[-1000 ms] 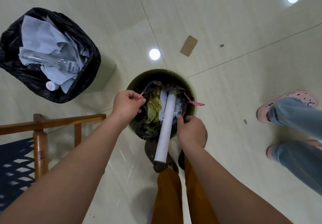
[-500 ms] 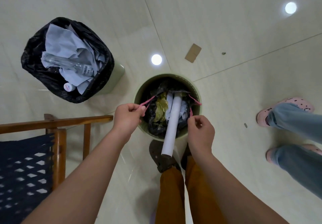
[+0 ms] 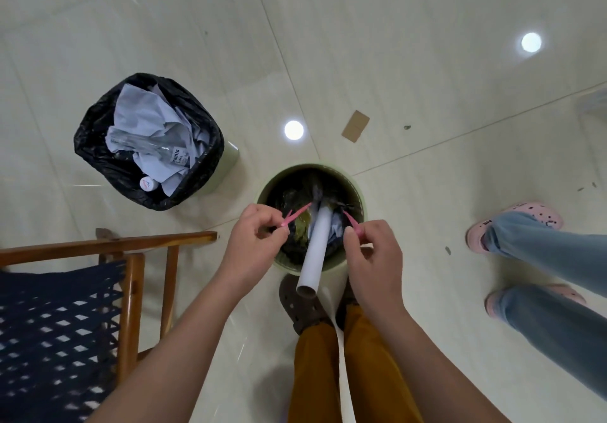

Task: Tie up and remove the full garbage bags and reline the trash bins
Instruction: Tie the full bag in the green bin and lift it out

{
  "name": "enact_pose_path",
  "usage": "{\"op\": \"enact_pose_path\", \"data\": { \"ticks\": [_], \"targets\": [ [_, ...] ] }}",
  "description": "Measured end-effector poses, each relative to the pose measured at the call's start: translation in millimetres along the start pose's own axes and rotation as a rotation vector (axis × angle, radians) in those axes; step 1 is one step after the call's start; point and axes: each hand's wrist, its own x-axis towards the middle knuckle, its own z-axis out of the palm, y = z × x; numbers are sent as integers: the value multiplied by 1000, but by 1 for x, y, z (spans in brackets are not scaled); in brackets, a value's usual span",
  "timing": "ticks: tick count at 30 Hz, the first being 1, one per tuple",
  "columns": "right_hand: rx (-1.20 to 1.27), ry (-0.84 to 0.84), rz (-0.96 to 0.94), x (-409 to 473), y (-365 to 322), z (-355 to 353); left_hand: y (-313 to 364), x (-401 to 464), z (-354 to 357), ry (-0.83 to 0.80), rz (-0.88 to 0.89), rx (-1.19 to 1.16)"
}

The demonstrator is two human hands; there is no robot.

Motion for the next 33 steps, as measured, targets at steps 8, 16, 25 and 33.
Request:
{"op": "enact_pose_path", "data": {
  "ticks": [8, 16, 25, 33],
  "targets": [
    [-50, 107, -84, 2, 6, -13, 15, -13, 16, -21, 125, -85],
    [-39, -5, -169, 21, 15, -16, 7, -5, 41, -114, -13, -290],
    [-76, -304, -449, 50, 8, -25, 6, 24, 54, -179, 202, 76],
    [9, -354, -477, 64, 1, -24, 3, 34, 67, -223, 166, -42]
  ]
}}
